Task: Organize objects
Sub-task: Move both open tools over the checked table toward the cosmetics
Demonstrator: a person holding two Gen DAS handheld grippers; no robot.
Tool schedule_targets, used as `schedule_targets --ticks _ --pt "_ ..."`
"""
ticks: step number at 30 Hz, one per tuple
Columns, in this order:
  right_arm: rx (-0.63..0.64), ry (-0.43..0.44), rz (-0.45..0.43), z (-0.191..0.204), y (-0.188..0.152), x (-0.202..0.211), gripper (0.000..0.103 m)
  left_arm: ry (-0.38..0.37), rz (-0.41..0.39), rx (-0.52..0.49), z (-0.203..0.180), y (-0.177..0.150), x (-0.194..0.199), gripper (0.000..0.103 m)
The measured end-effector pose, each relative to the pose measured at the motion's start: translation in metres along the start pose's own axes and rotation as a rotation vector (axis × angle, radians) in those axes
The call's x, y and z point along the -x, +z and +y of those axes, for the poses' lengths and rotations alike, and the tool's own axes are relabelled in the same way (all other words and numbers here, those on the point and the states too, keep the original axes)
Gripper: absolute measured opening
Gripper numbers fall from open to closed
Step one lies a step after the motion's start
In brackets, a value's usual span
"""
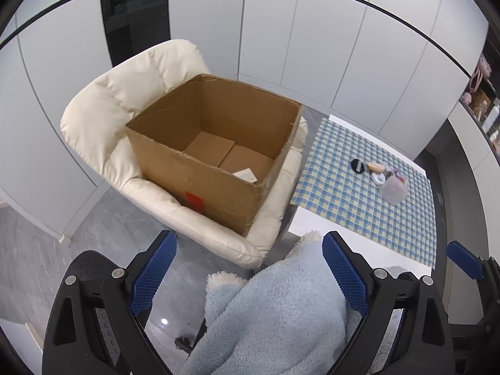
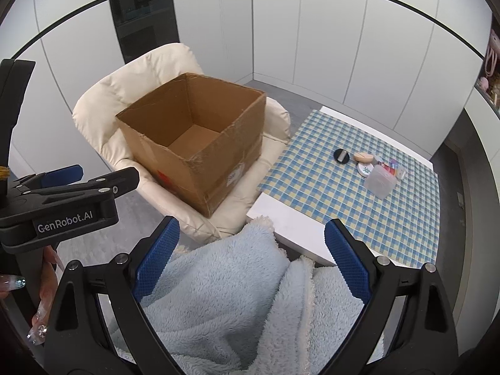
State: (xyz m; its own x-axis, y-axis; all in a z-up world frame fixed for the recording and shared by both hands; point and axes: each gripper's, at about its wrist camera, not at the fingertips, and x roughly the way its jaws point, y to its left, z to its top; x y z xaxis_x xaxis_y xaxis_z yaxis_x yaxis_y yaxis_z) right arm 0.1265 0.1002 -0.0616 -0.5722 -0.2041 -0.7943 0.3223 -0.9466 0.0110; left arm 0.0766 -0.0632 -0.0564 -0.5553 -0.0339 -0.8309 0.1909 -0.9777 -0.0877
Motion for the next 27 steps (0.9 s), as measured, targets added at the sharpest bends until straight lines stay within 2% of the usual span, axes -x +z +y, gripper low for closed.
schedule_targets --ticks 27 --pt "-0.205 -0.137 0.014 -0.089 -0.030 0.014 0.096 -0.121 0.049 -0.219 -0.107 -0.003 -0.025 0.095"
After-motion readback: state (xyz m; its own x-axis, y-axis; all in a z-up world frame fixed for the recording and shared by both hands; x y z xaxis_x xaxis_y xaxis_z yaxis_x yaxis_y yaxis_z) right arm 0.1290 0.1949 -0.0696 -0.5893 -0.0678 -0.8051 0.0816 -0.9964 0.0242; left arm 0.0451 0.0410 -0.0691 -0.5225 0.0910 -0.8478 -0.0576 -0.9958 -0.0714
